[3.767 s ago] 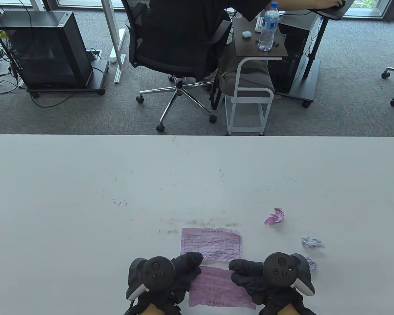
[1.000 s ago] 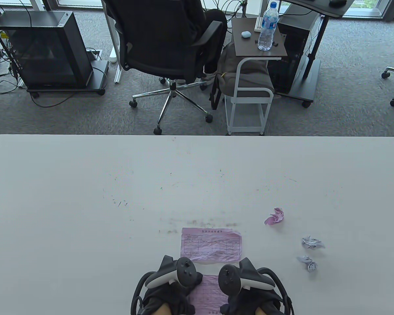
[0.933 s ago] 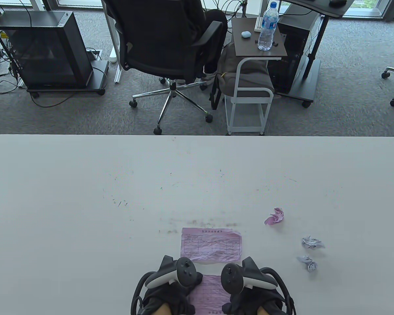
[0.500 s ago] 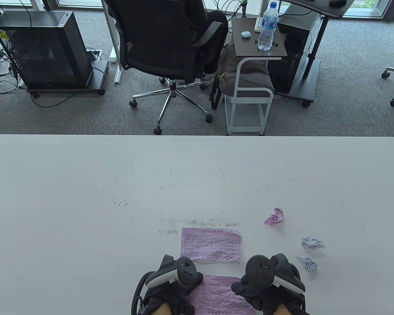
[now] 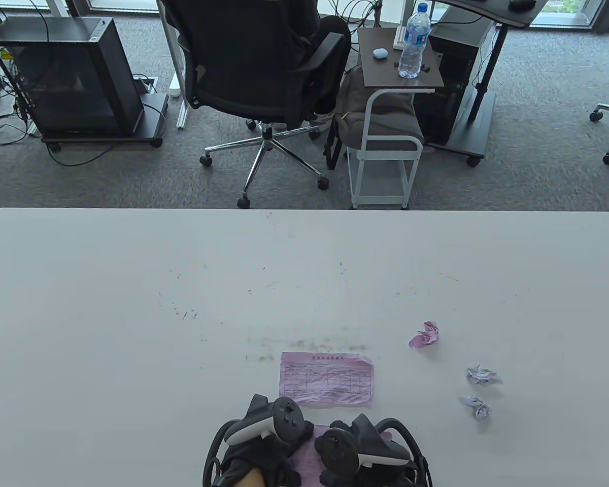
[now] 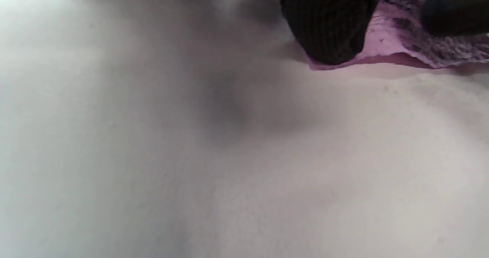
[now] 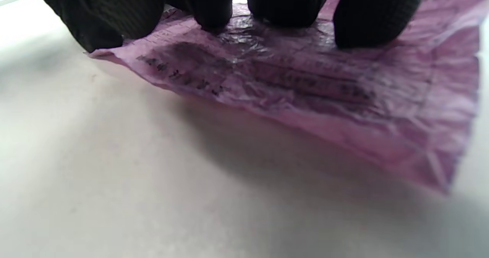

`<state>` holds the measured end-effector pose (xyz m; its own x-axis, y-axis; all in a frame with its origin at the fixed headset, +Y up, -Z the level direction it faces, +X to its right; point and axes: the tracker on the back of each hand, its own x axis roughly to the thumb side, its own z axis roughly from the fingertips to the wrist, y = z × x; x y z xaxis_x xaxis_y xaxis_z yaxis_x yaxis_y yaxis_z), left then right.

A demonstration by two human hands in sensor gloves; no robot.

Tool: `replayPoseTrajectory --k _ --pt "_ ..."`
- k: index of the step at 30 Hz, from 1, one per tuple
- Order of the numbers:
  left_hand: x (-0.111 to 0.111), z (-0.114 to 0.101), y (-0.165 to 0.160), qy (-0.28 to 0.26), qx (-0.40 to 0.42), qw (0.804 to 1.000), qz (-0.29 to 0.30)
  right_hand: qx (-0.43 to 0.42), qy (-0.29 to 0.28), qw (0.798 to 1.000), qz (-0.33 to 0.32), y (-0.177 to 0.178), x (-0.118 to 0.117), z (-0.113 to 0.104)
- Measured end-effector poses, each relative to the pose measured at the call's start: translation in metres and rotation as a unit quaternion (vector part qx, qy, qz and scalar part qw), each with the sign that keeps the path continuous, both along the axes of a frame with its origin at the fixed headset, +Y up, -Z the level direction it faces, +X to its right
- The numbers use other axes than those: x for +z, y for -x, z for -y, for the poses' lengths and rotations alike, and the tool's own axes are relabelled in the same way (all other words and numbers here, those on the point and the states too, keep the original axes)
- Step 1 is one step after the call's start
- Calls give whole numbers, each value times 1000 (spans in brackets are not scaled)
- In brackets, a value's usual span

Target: Flatten crumpled invoices and stack

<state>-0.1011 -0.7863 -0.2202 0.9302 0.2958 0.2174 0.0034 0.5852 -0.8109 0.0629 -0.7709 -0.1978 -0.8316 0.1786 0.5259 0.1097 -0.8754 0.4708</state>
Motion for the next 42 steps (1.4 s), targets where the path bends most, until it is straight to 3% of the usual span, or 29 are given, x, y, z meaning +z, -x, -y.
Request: replayPoseTrajectory --k 12,19,23,27,31,36,39,42 --pt "0 0 -1 -1 1 1000 -2 111 3 984 142 -28 -15 -8" --pt "0 0 0 -1 2 1000 -3 72 33 974 214 -62 -23 -9" --pt "0 1 0 -1 4 1000 -3 46 20 973 224 -77 -23 -15" --pt "0 1 0 -1 4 1000 -3 -43 -26 988 147 -67 -17 -29" --pt "0 1 1 -1 5 1000 -3 -138 14 990 -3 -25 -1 -31" --pt "0 1 1 -1 6 1000 -3 -79 26 988 -132 17 15 -15" --pt "0 1 1 0 6 1000 -3 -19 73 989 -126 20 17 -3" --pt "0 1 1 2 5 1000 -2 -30 82 991 -97 16 12 -6"
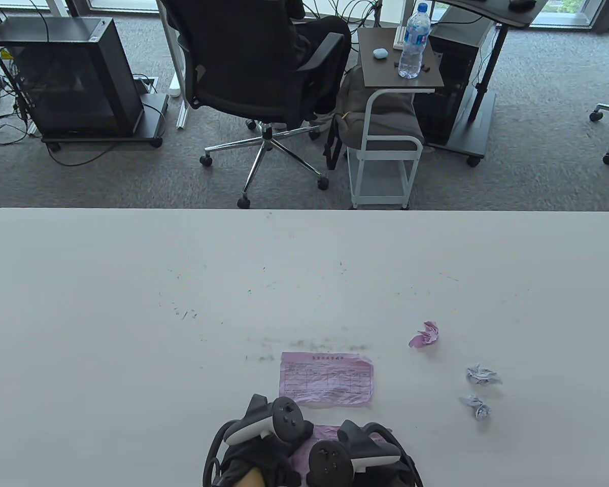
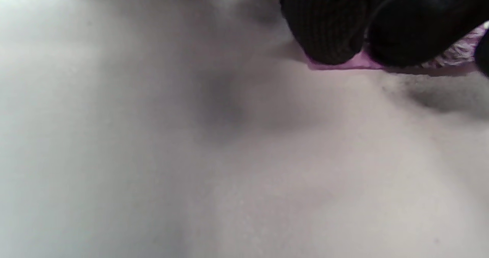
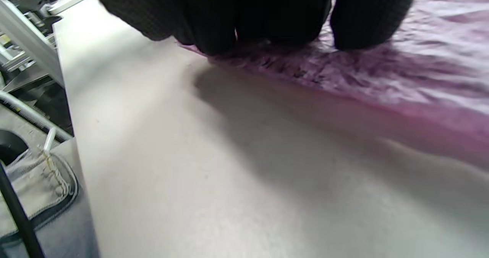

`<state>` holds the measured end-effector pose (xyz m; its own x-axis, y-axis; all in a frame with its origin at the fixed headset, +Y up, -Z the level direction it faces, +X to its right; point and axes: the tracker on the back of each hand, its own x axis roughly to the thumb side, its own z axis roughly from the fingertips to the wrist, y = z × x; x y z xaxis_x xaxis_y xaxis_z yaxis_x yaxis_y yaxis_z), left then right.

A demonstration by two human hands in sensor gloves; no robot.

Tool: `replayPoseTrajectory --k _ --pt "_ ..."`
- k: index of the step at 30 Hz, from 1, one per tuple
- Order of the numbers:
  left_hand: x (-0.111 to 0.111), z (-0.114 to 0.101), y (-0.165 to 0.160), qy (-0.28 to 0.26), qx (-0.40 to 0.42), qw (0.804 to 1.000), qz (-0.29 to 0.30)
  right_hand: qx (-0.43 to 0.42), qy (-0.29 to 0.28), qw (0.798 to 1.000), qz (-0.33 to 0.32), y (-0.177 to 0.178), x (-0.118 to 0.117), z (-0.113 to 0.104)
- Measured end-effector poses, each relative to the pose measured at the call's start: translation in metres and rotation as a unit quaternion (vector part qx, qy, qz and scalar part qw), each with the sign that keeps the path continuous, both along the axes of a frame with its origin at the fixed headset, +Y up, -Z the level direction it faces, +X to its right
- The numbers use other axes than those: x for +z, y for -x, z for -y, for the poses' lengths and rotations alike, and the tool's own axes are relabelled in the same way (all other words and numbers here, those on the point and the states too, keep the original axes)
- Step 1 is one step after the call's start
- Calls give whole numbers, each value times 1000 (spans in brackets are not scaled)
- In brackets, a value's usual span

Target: Flatten crumpled invoices and stack

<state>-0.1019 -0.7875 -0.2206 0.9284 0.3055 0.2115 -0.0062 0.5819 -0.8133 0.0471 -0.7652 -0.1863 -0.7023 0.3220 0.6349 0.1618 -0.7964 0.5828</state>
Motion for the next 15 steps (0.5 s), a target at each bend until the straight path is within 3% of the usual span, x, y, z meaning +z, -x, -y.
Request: replayPoseTrajectory --k 10,15 --pt "0 0 0 0 2 1000 -1 62 78 989 108 -28 -16 4" --pt "1 0 0 -1 3 1000 -1 80 87 981 153 -47 -23 10"
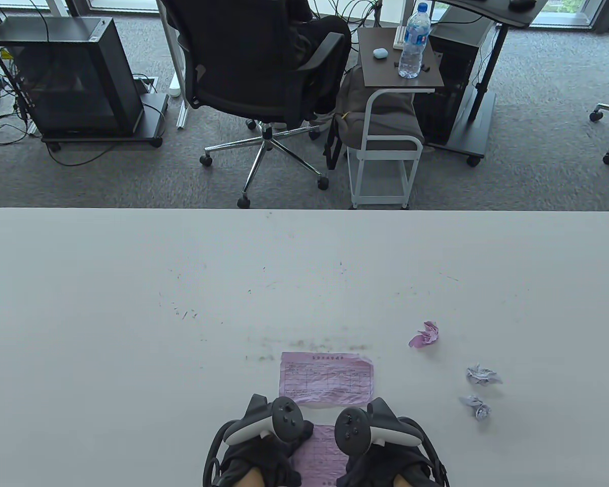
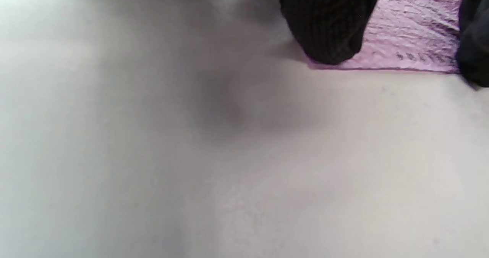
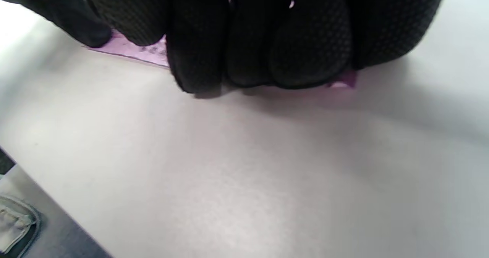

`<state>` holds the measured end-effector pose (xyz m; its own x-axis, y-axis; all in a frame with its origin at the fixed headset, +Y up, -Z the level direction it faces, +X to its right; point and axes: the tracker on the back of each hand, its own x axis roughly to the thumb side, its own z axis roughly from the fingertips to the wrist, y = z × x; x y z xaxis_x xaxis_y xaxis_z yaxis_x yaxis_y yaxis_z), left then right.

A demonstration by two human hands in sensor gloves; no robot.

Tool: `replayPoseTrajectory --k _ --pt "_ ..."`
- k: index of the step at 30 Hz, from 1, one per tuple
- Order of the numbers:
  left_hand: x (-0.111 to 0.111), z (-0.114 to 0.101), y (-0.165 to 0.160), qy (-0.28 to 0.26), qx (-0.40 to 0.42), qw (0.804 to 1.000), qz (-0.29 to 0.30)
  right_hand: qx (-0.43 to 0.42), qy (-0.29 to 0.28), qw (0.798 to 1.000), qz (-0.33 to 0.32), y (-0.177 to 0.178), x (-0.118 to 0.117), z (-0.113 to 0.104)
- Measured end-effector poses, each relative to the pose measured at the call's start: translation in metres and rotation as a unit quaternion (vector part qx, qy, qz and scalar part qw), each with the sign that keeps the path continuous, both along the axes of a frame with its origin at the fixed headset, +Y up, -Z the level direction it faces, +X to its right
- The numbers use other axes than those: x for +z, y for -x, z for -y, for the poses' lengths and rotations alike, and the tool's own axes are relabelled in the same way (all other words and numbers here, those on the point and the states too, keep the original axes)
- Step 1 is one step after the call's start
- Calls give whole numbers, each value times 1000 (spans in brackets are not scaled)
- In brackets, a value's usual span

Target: Flatten crumpled invoices and stack

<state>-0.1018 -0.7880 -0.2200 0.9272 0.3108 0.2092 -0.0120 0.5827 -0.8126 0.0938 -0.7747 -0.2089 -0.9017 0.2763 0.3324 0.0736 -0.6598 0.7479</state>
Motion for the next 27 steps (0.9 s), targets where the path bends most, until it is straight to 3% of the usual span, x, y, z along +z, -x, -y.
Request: replayPoseTrajectory --k 8,11,13,15,21,24,27 --pt "0 0 0 -1 3 1000 0 -15 -4 999 48 -21 -6 -4" --pt "0 0 0 0 3 1000 -1 0 -120 991 57 -28 -7 -22" --pt "0 0 0 -1 3 1000 -1 -21 -224 974 37 -23 -3 -30" --pt "0 0 1 -1 4 1000 -1 -61 -257 964 14 -12 2 -32" --pt "-1 0 1 -2 4 1000 0 -92 -274 952 -103 28 14 -23" --pt "-1 0 1 -2 5 1000 1 -76 -226 962 -130 35 17 -11" --pt "-1 0 1 -2 4 1000 1 -28 -173 978 -114 32 15 -2"
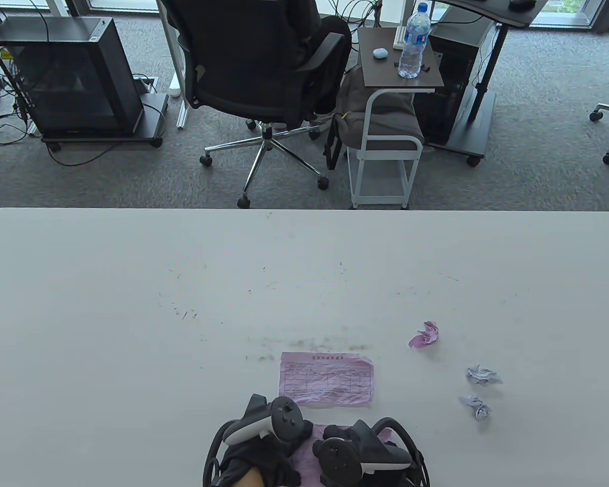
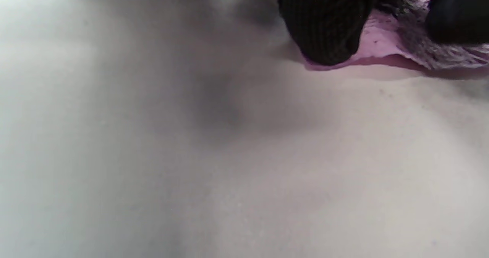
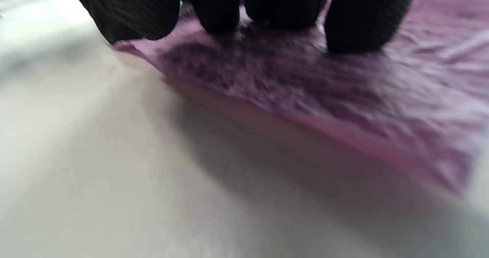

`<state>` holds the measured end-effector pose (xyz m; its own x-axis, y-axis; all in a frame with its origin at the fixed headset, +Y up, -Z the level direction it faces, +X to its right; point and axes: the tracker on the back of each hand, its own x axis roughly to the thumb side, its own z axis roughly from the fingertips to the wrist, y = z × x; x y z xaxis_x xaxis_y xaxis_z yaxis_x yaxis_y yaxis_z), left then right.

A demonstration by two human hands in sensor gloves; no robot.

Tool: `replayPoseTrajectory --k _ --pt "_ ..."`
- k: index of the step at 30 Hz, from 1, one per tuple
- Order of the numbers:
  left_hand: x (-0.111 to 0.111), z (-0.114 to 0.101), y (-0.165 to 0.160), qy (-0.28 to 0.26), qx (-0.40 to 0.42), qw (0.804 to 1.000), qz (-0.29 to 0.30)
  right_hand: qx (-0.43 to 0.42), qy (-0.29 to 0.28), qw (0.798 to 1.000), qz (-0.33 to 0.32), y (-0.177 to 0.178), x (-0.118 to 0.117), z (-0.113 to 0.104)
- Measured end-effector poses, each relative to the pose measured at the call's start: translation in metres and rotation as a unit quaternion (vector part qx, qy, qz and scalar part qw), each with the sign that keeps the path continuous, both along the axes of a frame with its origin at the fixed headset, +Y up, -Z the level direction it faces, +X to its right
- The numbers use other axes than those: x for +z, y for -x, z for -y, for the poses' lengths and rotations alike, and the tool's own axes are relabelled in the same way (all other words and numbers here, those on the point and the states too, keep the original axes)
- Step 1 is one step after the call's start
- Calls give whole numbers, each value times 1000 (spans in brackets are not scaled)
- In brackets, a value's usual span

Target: Flatten crumpled invoices and stack

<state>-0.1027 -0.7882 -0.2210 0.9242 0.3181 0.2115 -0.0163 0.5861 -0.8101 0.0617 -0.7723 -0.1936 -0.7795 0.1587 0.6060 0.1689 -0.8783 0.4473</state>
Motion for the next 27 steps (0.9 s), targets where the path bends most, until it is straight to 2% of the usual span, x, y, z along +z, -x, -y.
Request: replayPoseTrajectory --k 2,4,7,11,19,23,27 --pt "0 0 0 0 0 1000 0 -21 -3 1000 20 -1 -4 -2" --pt "0 0 0 0 0 1000 0 -5 11 999 51 -5 -6 -2" --pt "0 0 -1 0 0 1000 0 5 -9 997 82 -11 -10 -5" --pt "0 0 -1 1 0 1000 0 13 -5 990 139 -26 -18 -8" --pt "0 0 -1 0 -1 1000 -1 46 -5 977 208 -49 -25 -10" --pt "0 0 -1 1 1 1000 -3 39 -42 981 184 -51 -22 -18" --pt "0 0 0 1 2 1000 -4 -70 -31 993 85 -33 -10 -23"
